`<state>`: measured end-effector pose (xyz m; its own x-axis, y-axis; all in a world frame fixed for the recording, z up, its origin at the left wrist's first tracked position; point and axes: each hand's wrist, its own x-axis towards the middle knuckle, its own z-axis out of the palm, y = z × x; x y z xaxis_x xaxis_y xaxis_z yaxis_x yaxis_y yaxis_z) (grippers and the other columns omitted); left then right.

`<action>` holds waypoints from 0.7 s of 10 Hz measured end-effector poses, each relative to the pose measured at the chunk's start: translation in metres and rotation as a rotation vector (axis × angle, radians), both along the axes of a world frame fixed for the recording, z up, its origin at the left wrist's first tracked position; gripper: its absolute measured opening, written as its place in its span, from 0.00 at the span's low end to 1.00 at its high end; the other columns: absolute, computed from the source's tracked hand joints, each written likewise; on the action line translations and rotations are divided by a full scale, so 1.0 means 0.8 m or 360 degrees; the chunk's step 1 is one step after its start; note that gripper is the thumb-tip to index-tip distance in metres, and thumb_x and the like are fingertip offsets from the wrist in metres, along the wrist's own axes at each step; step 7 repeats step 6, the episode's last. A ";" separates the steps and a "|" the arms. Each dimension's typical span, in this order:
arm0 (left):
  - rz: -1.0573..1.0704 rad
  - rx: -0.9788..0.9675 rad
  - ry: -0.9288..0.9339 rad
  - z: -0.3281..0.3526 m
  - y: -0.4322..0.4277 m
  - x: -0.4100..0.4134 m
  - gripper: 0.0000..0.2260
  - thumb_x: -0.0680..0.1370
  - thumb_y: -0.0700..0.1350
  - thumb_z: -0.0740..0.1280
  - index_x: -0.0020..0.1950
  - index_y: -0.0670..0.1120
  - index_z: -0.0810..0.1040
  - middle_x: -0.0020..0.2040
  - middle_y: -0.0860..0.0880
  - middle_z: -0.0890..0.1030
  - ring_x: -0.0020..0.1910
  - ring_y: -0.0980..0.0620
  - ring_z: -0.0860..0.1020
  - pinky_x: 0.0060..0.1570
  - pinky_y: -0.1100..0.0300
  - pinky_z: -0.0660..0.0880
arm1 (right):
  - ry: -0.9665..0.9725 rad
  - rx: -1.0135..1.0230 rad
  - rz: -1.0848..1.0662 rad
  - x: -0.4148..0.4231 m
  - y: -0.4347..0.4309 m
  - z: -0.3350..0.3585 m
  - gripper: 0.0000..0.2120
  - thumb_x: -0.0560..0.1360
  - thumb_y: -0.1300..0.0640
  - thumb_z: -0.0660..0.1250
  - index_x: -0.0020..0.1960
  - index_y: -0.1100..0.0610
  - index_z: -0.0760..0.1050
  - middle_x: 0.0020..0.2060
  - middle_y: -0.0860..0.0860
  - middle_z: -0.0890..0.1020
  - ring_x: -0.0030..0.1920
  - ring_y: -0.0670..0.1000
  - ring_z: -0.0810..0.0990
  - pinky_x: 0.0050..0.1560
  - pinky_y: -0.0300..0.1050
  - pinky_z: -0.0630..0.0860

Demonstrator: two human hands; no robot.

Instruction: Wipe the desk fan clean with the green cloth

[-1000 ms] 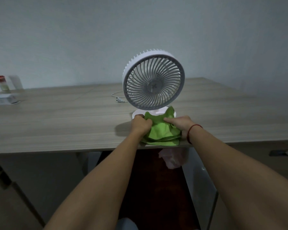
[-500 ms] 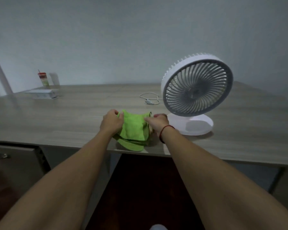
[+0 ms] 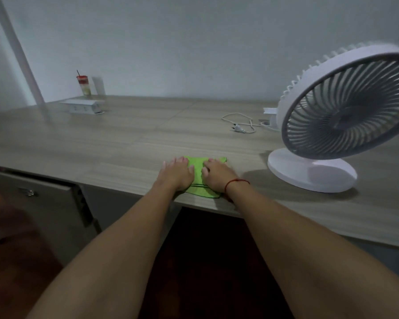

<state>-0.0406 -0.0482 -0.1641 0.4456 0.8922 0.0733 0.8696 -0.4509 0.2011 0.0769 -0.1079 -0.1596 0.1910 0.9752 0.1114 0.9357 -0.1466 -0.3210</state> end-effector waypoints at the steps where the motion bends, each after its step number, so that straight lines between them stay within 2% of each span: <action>1: 0.0014 -0.0014 -0.0036 -0.004 0.032 -0.002 0.24 0.83 0.50 0.47 0.77 0.41 0.56 0.79 0.45 0.56 0.78 0.44 0.54 0.76 0.45 0.49 | -0.0082 0.0049 0.0011 -0.001 0.032 -0.002 0.19 0.80 0.54 0.50 0.63 0.62 0.72 0.67 0.59 0.73 0.69 0.57 0.68 0.69 0.54 0.62; 3: 0.0044 0.0019 -0.0108 -0.007 0.049 0.004 0.24 0.82 0.50 0.49 0.77 0.42 0.58 0.79 0.45 0.57 0.78 0.44 0.55 0.75 0.48 0.52 | -0.0090 0.0028 0.0006 0.004 0.048 -0.002 0.19 0.80 0.53 0.50 0.63 0.61 0.72 0.66 0.58 0.73 0.69 0.56 0.68 0.71 0.54 0.61; 4: 0.0101 -0.0072 -0.0157 -0.001 0.047 0.000 0.24 0.82 0.50 0.50 0.74 0.40 0.63 0.77 0.41 0.61 0.77 0.42 0.59 0.75 0.49 0.55 | 0.0006 -0.0034 0.0011 0.005 0.031 0.011 0.20 0.81 0.51 0.51 0.69 0.59 0.66 0.71 0.56 0.69 0.73 0.55 0.64 0.75 0.57 0.52; 5: 0.0161 -0.0015 -0.0243 0.012 0.020 0.008 0.23 0.81 0.51 0.52 0.70 0.39 0.68 0.72 0.37 0.69 0.72 0.40 0.67 0.71 0.49 0.64 | 0.0078 0.0053 -0.0014 0.013 0.001 0.027 0.21 0.81 0.50 0.51 0.71 0.58 0.64 0.72 0.54 0.68 0.74 0.54 0.63 0.74 0.59 0.49; 6: 0.0074 -0.0008 -0.0314 0.033 -0.022 0.036 0.22 0.81 0.51 0.53 0.67 0.37 0.72 0.69 0.36 0.72 0.68 0.38 0.71 0.66 0.50 0.67 | 0.0098 0.0082 -0.0116 0.032 -0.039 0.044 0.22 0.81 0.50 0.52 0.71 0.58 0.65 0.72 0.56 0.68 0.73 0.55 0.65 0.74 0.58 0.51; 7: 0.0074 -0.0008 -0.0314 0.033 -0.022 0.036 0.22 0.81 0.51 0.53 0.67 0.37 0.72 0.69 0.36 0.72 0.68 0.38 0.71 0.66 0.50 0.67 | 0.0098 0.0082 -0.0116 0.032 -0.039 0.044 0.22 0.81 0.50 0.52 0.71 0.58 0.65 0.72 0.56 0.68 0.73 0.55 0.65 0.74 0.58 0.51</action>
